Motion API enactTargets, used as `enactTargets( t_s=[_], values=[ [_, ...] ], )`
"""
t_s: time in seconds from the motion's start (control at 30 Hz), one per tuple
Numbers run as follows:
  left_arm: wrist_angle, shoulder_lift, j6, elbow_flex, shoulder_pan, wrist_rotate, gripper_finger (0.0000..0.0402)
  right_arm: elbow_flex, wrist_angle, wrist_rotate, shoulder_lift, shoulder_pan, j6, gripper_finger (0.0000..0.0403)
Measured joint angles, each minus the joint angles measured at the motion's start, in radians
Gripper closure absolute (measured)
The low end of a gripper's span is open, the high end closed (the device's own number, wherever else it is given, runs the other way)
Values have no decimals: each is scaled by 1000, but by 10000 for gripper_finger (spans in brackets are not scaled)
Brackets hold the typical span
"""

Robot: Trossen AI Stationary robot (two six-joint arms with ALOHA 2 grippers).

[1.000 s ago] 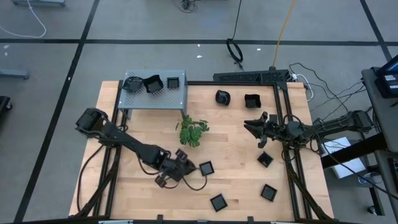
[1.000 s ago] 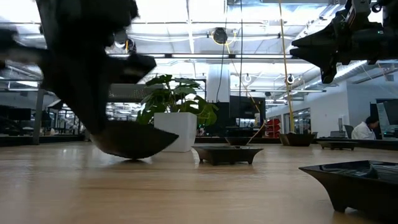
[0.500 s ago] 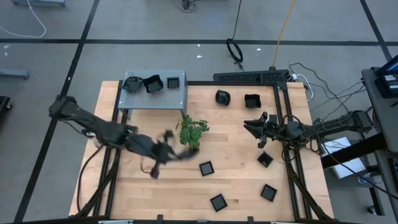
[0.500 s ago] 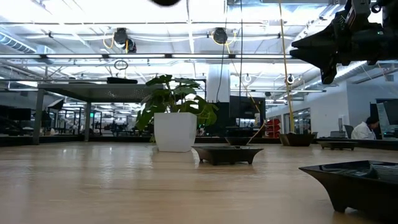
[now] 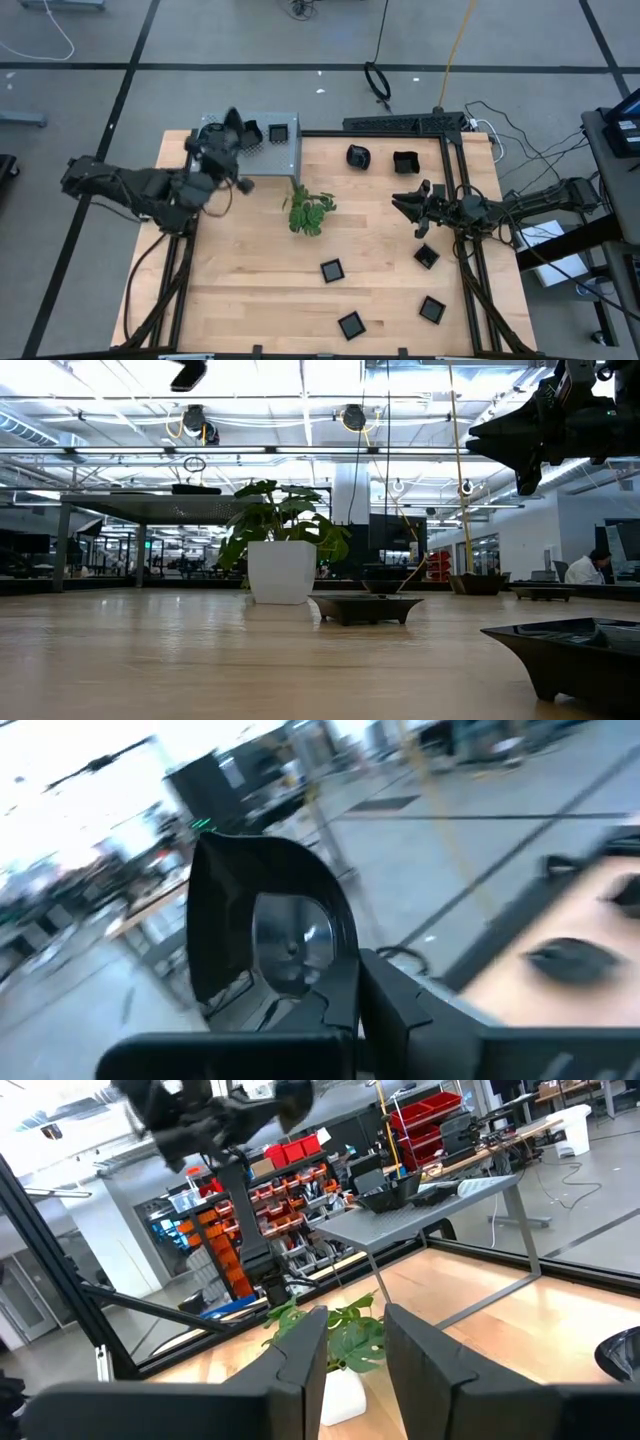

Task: Pick & Place Mini shaped plates
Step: Stack the leaf shaped plate on top of the leaf shaped plate on the shelf

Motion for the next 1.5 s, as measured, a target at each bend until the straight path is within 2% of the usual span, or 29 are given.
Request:
enactTargets(
  t_s=[0.1,0.2,0.3,0.43,0.57,0.73,1.03,1.17,1.33,1.5],
  values=[
    [-58,-26,-46,0,128,40,395,0,0,0,0,0,0,314],
    [-133,-33,-67,0,274,141,390,0,0,0,0,0,0,314],
    [-242,-32,-84,0,427,307,395,0,0,0,0,0,0,314],
    [-419,-23,-135,0,622,586,394,0,0,0,0,0,0,314],
    [-531,-24,-83,0,777,738,392,0,0,0,0,0,0,314],
    [-544,-21,37,0,907,879,394,0,0,0,0,0,0,314],
    [-544,75,300,0,1002,913,393,0,0,0,0,0,0,314],
    [-545,114,421,0,1004,914,386,0,0,0,0,0,0,314],
    [-547,124,566,0,1005,913,397,0,0,0,0,0,0,314],
    [-564,124,668,0,1005,891,377,0,0,0,0,0,0,314]
  ],
)
